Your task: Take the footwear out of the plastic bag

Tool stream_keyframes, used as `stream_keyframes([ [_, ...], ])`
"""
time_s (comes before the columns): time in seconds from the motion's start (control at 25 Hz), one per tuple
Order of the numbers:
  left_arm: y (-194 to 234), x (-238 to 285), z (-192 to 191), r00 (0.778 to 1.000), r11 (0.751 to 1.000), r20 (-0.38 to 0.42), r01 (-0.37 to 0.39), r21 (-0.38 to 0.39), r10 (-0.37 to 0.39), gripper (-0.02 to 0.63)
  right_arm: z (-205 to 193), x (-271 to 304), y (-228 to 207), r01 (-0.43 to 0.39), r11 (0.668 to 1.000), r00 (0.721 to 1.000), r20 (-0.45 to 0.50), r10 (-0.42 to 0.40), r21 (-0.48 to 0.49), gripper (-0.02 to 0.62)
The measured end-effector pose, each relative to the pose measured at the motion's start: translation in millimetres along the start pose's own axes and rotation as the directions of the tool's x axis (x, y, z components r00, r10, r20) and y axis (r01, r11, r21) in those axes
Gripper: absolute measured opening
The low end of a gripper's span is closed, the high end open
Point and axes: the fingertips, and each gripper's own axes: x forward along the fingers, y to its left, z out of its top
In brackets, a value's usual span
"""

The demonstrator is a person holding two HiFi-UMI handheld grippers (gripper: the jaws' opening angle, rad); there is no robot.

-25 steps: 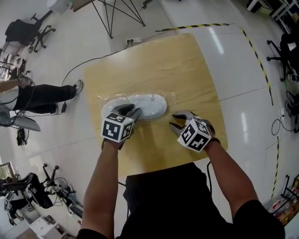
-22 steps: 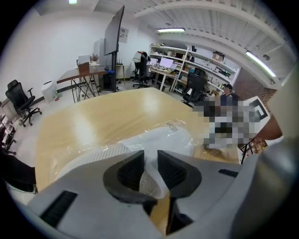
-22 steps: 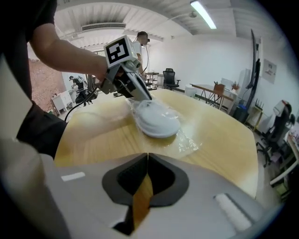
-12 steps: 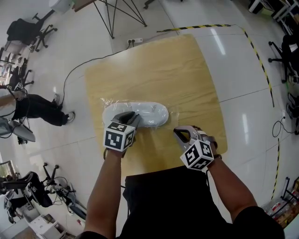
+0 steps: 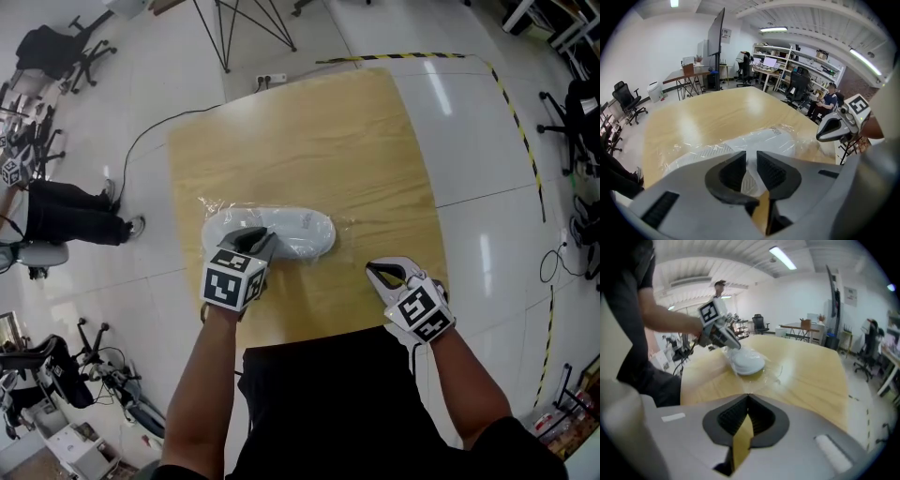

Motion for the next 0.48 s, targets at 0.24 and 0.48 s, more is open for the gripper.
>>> stream_keyframes([
  [0.24, -43, -20, -3, 0.998, 0.991, -0.018, 0.063, 0.118, -0.061, 0.106, 38, 14, -18, -0.09, 0.951, 0.991, 0.126, 0.055, 0.295, 0.039],
  [0.48, -75, -27, 3, 0.997, 0.8, -0.051, 0.082, 0.594, -0.065, 0.143, 30, 24, -14, -0.093, 0.968, 0.996, 0.034, 0.087, 0.233, 0.077],
])
